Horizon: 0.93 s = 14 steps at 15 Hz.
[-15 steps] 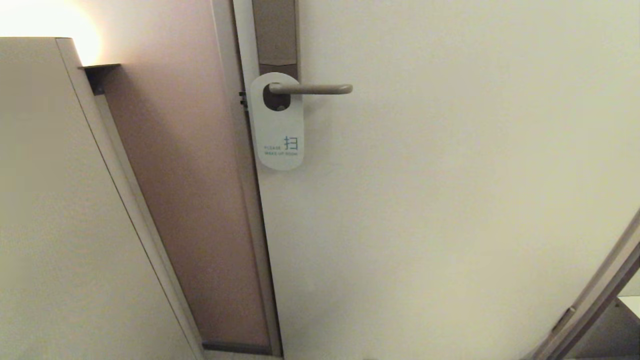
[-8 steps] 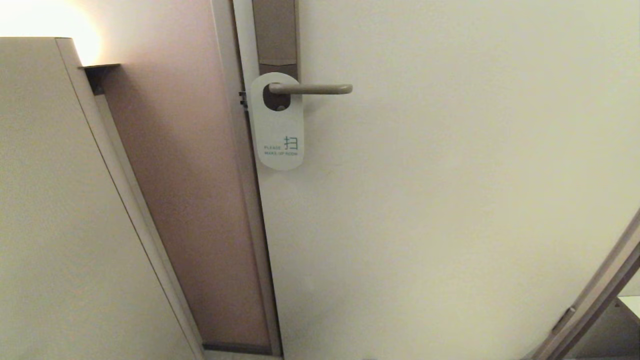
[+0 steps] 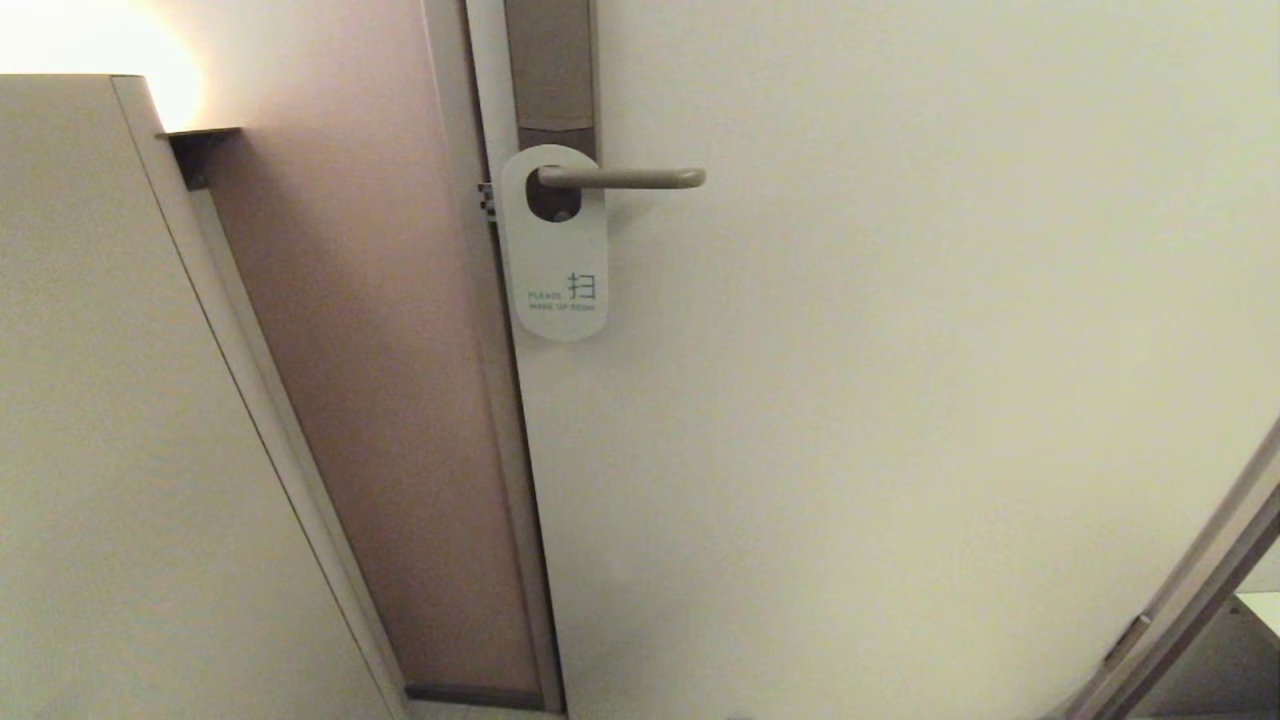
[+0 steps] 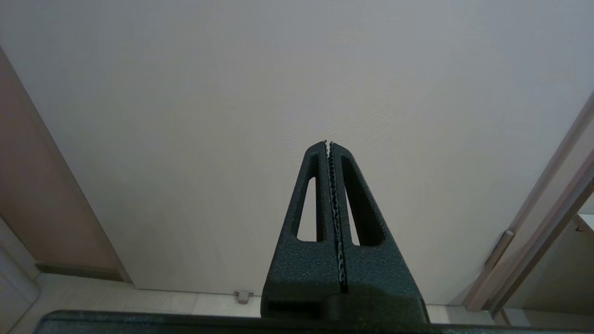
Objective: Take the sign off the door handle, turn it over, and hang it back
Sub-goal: Take down the sign
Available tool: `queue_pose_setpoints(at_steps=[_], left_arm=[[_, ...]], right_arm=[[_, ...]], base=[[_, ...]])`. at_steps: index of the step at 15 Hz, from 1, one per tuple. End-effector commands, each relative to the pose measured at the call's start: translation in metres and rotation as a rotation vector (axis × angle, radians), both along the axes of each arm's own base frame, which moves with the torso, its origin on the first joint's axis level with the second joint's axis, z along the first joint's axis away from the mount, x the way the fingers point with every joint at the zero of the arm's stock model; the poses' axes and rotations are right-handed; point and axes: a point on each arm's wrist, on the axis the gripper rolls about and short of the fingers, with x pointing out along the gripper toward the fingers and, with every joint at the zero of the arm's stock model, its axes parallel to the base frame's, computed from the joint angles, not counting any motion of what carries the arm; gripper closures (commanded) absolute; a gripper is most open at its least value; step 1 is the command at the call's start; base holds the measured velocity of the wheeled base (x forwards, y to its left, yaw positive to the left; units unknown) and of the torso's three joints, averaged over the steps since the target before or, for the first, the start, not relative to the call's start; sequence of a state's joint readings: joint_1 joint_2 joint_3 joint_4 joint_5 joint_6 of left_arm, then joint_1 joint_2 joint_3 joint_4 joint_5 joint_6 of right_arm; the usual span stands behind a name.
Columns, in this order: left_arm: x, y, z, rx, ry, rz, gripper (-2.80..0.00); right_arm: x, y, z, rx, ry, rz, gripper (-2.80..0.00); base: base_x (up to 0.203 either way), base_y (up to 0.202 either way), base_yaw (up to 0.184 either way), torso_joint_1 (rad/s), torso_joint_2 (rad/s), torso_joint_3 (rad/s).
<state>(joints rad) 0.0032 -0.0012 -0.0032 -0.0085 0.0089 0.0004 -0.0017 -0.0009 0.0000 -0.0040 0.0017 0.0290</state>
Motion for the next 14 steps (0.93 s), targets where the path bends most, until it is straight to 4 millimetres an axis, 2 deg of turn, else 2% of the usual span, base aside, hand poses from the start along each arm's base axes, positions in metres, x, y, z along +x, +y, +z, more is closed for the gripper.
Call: queue_pose_setpoints(at_steps=[1,14], left_arm=[[0.0001,0.0,0.0,0.0,0.001,0.0,0.0],[0.0002,0.0,-0.0002,-0.004,0.0,0.002,0.0]], right_arm=[[0.0001,0.0,0.0001,0.0,0.0,0.0,0.0],[0.0001,0.0,0.0001,0.0,0.0,0.0,0.0]], base=[[0.0,0.0,0.0,0.0,0.0,0.0],[0.0,0.0,0.0,0.0,0.0,0.0]])
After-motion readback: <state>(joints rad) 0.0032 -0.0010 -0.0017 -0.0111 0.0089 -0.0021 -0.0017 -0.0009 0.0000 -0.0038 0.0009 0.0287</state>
